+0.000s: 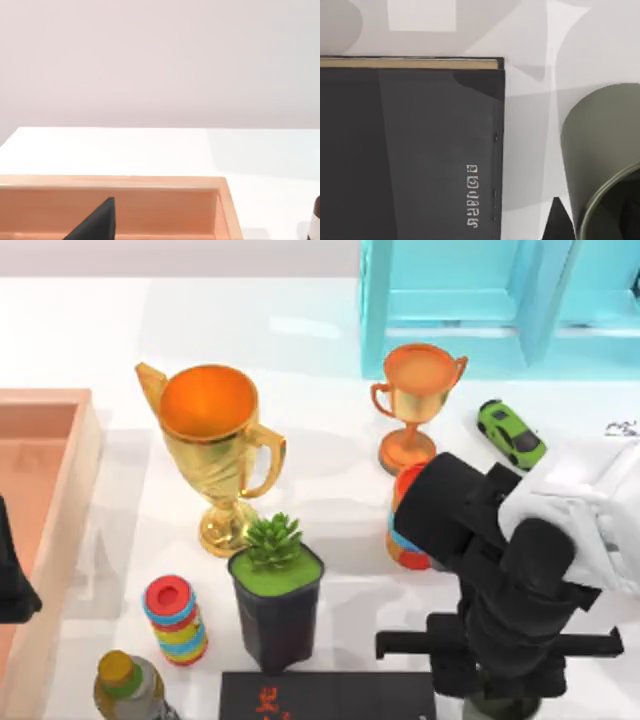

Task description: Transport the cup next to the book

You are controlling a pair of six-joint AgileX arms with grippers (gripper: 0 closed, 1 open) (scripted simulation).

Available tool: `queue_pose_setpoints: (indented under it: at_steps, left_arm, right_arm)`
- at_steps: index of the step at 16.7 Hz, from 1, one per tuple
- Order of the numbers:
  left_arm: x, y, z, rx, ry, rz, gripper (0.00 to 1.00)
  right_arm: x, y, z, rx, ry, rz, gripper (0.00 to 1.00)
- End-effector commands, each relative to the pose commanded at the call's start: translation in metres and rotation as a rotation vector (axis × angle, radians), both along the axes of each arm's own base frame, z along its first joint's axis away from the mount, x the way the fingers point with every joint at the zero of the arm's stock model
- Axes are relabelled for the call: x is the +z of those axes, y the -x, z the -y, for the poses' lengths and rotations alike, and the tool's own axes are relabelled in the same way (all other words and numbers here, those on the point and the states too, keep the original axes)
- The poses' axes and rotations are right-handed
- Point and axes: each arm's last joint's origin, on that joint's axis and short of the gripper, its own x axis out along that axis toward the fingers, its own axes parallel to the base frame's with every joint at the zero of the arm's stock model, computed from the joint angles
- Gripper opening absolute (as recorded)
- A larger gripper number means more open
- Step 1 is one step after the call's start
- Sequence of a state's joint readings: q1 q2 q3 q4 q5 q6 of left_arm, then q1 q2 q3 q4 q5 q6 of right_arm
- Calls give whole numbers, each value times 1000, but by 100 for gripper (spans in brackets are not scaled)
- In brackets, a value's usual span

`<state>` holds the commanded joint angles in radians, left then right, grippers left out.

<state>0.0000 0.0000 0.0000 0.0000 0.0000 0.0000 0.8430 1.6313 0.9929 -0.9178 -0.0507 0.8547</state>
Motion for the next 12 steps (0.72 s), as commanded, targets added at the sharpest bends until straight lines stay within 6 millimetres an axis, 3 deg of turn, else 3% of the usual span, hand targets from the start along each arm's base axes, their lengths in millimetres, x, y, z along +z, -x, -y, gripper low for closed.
queue_pose_setpoints:
  at_steps: [6,12]
  left_arm:
    - [0,0,0,0,0,0,100]
    - [0,0,0,0,0,0,100]
  right_arm:
    - [0,0,0,0,0,0,98]
    - [0,0,0,0,0,0,100]
